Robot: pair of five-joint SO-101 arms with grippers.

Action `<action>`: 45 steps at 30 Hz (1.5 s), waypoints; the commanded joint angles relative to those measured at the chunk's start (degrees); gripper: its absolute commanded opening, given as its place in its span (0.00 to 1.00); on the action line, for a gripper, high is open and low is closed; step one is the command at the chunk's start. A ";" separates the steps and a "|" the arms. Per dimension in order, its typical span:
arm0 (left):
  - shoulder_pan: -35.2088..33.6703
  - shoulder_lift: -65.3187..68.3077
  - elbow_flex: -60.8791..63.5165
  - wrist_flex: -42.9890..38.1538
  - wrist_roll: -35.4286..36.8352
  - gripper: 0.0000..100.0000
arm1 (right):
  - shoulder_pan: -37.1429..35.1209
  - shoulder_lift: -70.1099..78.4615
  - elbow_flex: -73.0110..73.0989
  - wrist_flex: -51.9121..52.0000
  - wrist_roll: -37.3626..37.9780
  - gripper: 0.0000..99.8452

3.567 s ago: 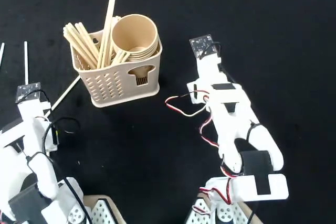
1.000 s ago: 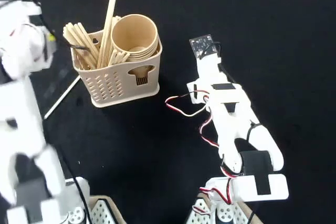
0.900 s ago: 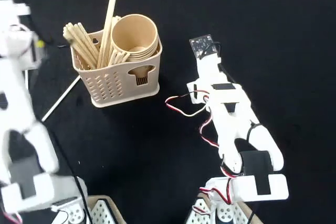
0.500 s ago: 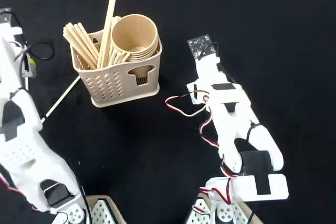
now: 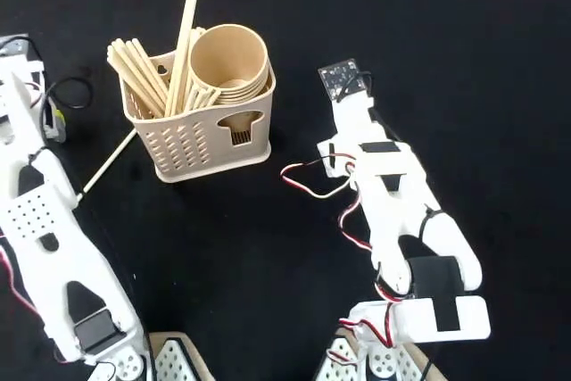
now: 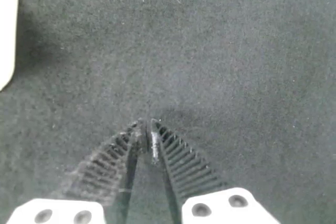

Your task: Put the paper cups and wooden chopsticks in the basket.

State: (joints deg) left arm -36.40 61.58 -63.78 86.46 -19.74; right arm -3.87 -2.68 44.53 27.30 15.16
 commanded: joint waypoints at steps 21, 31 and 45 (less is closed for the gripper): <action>-1.63 15.74 -25.27 6.77 -6.59 0.02 | -0.70 -0.22 -0.66 -0.88 0.44 0.01; -1.19 5.01 -31.43 14.51 -0.88 0.03 | -0.70 -0.22 -0.75 -0.88 0.44 0.01; -0.31 -34.46 1.63 14.59 2.73 0.03 | -1.58 -0.22 -0.84 -1.23 0.53 0.01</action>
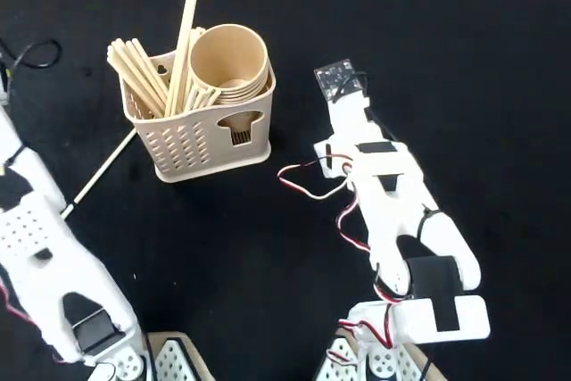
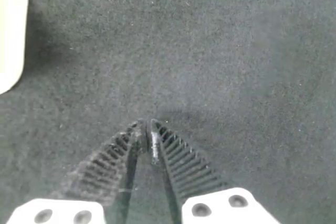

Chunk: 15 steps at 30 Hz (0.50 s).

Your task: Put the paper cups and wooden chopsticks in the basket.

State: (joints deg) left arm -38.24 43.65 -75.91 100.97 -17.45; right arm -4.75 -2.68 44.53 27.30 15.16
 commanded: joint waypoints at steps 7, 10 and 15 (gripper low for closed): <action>6.46 -40.62 36.53 -6.15 0.53 0.03 | -0.62 -0.22 -0.66 -1.23 0.53 0.01; 8.48 -52.13 50.59 -12.57 0.53 0.03 | -0.62 -0.22 -0.66 -1.23 0.53 0.01; 10.95 -76.40 79.60 -31.56 0.26 0.03 | -0.70 -0.22 -0.66 -1.23 0.53 0.01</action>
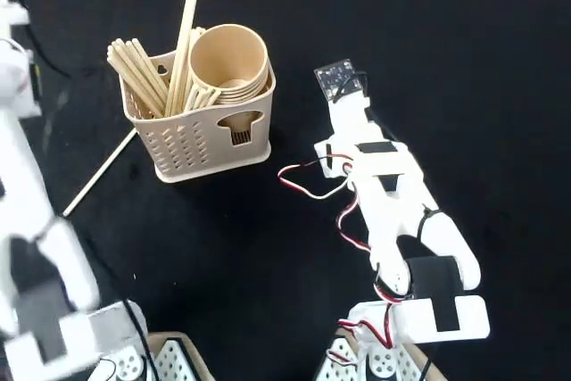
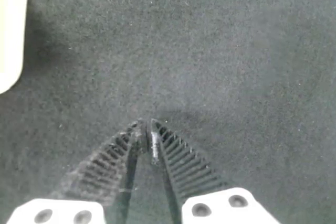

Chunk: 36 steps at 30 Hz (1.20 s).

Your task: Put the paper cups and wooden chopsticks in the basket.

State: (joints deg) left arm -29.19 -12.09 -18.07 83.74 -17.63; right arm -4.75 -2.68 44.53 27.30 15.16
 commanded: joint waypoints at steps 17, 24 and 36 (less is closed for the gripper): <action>26.77 -71.21 73.63 -71.74 9.41 0.03 | -0.70 -0.22 -0.66 -1.23 0.53 0.01; 27.47 -62.86 76.97 -79.74 19.25 0.03 | -0.70 -0.22 -0.75 -1.14 0.53 0.01; 25.45 -40.00 76.53 -88.00 19.69 0.03 | -0.70 -0.22 -0.75 -1.05 0.53 0.01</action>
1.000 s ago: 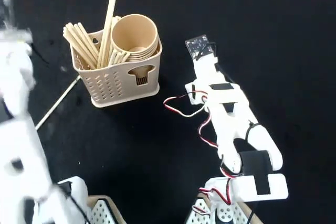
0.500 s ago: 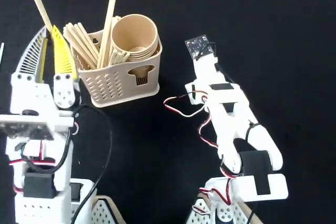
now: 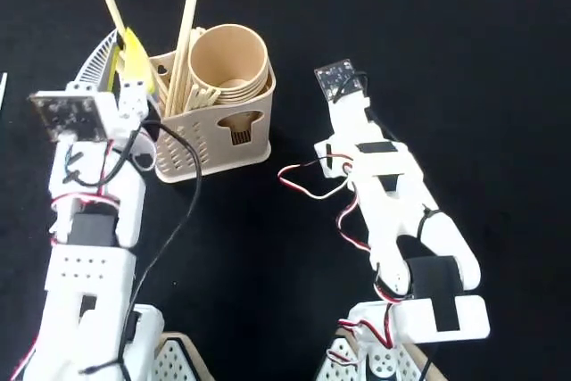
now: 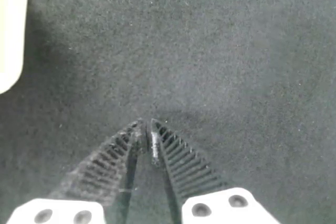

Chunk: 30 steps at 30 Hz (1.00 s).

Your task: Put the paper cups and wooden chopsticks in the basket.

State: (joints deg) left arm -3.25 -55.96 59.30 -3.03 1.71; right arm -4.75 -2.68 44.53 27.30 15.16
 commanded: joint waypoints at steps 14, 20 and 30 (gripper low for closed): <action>-3.47 5.89 -31.34 52.31 0.00 0.13 | -0.70 -0.22 -0.75 -1.05 0.53 0.01; -5.41 9.67 -42.42 67.60 -0.09 0.13 | -0.70 -0.22 -0.66 -0.97 0.53 0.01; -22.29 28.40 -61.23 84.84 -6.77 0.13 | -0.70 -0.22 -0.66 -0.88 0.53 0.01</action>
State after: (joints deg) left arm -19.08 -34.59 5.76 78.46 -1.80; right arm -4.75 -2.68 44.53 27.30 15.16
